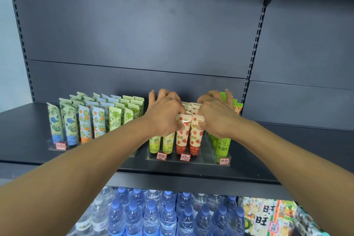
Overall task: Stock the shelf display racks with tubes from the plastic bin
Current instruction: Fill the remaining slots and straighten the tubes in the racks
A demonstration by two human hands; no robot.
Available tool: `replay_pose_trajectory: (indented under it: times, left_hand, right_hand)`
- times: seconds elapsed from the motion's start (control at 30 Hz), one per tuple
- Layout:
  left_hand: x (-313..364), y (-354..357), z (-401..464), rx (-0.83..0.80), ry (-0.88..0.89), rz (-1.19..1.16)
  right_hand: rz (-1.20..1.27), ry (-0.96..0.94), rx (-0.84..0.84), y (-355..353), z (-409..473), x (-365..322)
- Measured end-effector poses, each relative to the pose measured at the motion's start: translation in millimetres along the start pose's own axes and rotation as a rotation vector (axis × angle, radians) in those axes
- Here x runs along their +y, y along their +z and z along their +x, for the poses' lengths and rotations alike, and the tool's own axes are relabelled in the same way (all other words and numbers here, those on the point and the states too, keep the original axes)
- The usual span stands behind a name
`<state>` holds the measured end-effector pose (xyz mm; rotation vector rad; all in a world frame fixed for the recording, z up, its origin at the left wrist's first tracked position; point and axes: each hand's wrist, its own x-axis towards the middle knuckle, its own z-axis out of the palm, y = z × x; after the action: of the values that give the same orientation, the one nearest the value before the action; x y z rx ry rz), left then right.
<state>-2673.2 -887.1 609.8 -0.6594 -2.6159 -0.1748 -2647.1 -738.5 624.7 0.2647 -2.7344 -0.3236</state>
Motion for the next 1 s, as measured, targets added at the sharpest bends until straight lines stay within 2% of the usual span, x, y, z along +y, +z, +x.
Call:
replay_pose_trajectory:
  times: [0.63, 0.73, 0.87, 1.0]
  left_hand:
    - [-3.3, -6.8, -2.0, -0.001, -0.019, -0.003]
    - [-14.3, -20.5, -6.5, 0.029, -0.037, -0.023]
    - [-36.5, -35.4, -16.3, 0.005, -0.050, 0.065]
    - [-47.2, -28.2, -23.3, -0.026, -0.044, 0.183]
  right_hand:
    - [-0.028, -0.008, -0.025, -5.4, -3.8, -2.4]
    - [0.022, -0.015, 0.026, -12.6, -7.4, -3.5]
    - [0.114, -0.110, 0.132, -22.7, -4.4, -15.5]
    - [0.127, -0.161, 0.118, -17.8, 6.6, -36.4]
